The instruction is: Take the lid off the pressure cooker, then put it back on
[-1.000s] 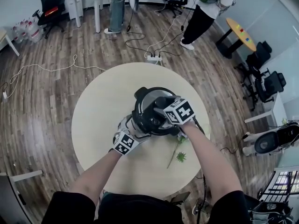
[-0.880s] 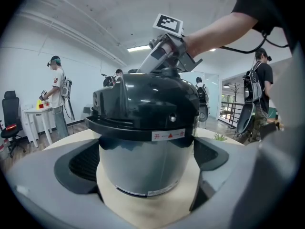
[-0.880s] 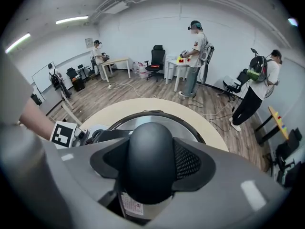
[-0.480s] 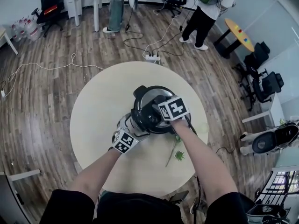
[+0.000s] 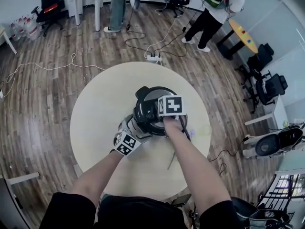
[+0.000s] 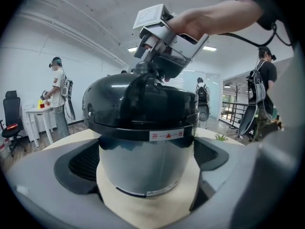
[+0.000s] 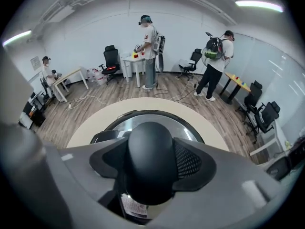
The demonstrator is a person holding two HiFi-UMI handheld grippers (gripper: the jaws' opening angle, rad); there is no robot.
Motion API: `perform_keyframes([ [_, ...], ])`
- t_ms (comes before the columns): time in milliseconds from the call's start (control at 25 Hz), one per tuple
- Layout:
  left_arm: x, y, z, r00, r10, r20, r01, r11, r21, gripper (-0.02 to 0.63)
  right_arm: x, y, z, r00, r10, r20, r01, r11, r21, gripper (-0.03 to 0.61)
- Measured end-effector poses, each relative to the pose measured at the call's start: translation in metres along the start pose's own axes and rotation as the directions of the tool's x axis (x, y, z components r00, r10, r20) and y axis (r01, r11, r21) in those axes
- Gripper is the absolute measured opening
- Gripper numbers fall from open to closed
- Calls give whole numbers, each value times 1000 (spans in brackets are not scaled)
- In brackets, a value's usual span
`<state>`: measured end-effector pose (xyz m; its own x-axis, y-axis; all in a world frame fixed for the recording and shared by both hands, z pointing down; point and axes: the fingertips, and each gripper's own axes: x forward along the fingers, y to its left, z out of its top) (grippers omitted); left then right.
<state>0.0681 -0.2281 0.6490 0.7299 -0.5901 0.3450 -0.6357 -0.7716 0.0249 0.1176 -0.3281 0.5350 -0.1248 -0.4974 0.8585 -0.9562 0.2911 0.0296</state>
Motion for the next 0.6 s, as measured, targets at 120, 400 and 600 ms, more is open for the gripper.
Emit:
perform_keyframes([
  [120, 0, -2, -2, 1000, -3, -6, 3, 1000, -4, 591, 0, -1, -1, 1000, -19, 6, 19, 1000, 22, 293],
  [400, 0, 0, -1, 1000, -3, -18, 3, 1000, -8, 591, -1, -2, 0, 999, -37, 5, 37, 999, 29, 298],
  [600, 1, -1, 0, 1000, -5, -18, 4, 1000, -7, 591, 0, -3, -1, 1000, 3, -20, -3, 1000, 7, 290],
])
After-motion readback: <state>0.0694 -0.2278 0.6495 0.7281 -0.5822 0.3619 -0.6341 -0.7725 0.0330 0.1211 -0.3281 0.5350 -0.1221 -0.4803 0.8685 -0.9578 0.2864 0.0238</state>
